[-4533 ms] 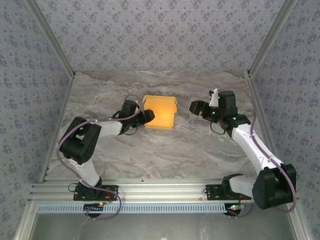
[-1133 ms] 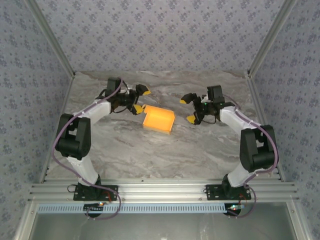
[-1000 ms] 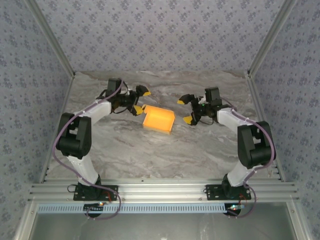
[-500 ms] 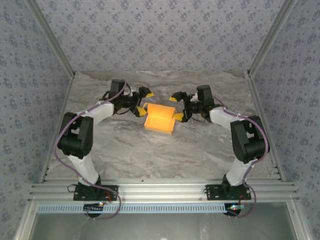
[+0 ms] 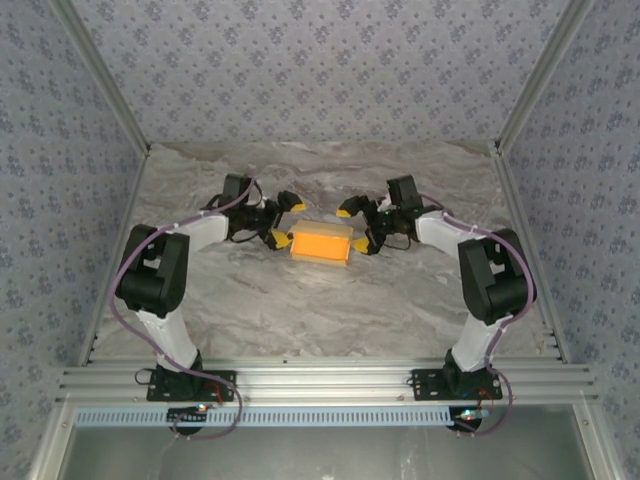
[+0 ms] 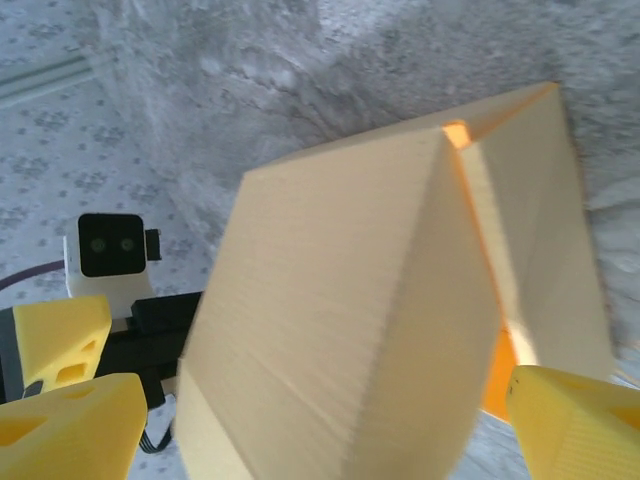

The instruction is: Fold the paper box

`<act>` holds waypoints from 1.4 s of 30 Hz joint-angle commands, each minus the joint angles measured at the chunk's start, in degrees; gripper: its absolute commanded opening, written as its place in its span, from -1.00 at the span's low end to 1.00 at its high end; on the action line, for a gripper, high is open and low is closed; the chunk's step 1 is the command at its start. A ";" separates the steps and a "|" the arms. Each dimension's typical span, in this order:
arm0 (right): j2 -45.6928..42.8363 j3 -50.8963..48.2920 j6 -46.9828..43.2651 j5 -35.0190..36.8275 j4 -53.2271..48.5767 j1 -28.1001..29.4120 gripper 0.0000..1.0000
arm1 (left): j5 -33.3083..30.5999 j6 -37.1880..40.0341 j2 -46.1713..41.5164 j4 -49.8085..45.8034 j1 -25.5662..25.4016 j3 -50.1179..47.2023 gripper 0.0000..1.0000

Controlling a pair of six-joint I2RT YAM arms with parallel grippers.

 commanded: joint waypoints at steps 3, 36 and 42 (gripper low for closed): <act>-3.87 1.24 -7.60 2.43 -10.35 -1.85 0.90 | -2.52 -0.01 -3.85 1.58 -0.36 -5.01 0.95; -7.82 4.07 -30.69 29.17 -29.58 6.63 0.78 | -15.98 20.52 -6.91 -14.01 -5.29 -12.52 0.93; -13.90 4.26 -41.89 39.44 -30.21 11.63 0.72 | -17.62 21.05 -7.68 -16.27 -5.39 -10.70 0.92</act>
